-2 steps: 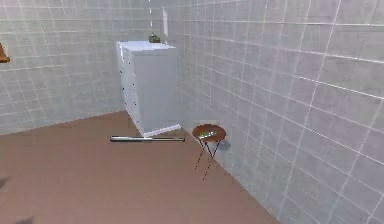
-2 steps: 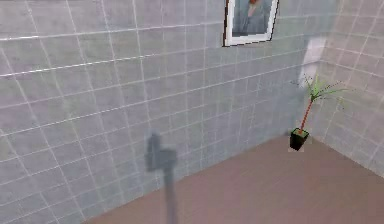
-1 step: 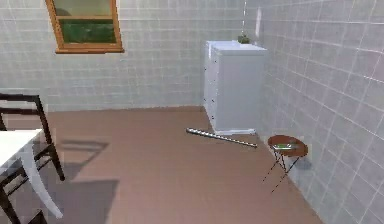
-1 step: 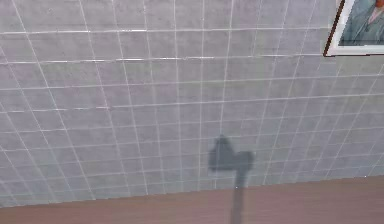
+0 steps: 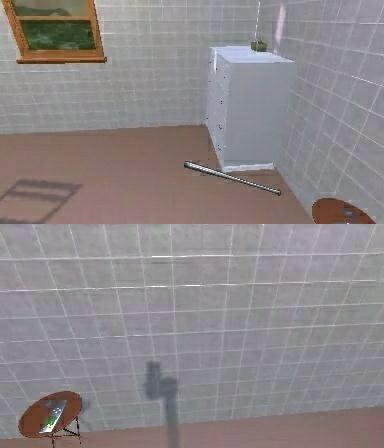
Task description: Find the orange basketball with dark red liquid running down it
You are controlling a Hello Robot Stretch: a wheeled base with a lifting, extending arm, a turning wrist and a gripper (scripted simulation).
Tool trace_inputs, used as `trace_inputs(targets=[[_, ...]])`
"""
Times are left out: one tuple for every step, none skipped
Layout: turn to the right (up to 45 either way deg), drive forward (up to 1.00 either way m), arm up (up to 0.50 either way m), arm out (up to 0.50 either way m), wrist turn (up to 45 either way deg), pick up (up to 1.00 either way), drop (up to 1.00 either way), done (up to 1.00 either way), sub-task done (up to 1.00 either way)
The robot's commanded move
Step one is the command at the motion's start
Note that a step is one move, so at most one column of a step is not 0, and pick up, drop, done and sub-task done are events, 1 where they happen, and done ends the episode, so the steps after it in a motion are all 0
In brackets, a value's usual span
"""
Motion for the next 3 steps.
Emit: trace_inputs(targets=[[-39.0, 0.0, 0.0, 0.0, 0.0, 0.0, 0.0, 0.0, 0.0], [0.0, 1.0, 0.0, 0.0, 0.0, 0.0, 0.0, 0.0, 0.0], [0.0, 1.0, 0.0, 0.0, 0.0, 0.0, 0.0, 0.0, 0.0]])
